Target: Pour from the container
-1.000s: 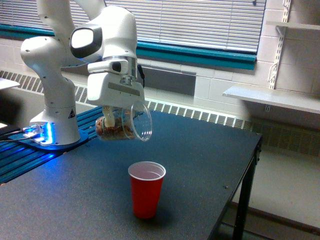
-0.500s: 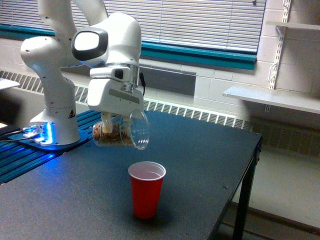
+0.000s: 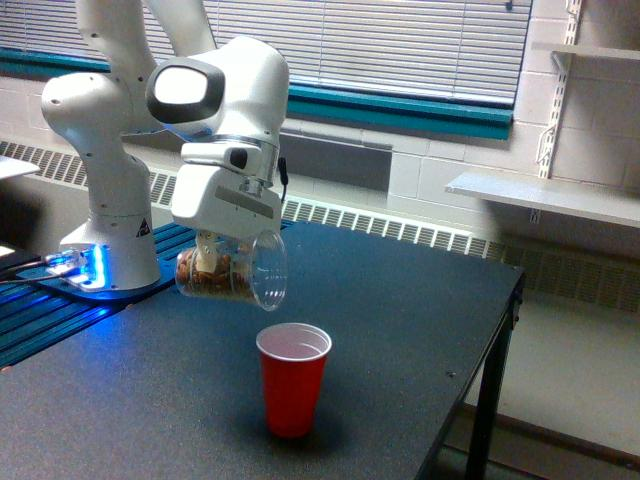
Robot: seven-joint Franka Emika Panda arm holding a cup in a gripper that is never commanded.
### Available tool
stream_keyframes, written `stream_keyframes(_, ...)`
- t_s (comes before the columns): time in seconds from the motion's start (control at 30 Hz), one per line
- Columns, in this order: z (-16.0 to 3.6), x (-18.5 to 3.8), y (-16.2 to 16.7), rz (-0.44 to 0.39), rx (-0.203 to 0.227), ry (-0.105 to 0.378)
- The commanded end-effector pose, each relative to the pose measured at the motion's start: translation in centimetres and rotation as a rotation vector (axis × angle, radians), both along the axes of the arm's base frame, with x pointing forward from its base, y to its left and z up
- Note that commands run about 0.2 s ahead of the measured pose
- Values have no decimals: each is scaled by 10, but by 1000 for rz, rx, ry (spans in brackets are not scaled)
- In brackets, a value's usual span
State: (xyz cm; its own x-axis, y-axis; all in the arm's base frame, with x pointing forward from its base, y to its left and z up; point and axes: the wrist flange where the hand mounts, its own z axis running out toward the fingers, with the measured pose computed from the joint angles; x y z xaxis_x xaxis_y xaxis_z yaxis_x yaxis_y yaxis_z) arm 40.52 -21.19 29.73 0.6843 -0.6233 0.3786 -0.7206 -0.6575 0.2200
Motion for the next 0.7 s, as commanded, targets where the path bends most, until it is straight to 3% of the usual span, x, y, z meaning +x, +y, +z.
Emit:
stream_keyframes(0.03,-2,9,7,-10,-22,6)
stream_keyframes(0.7,-17,27,17,39,-87,95)
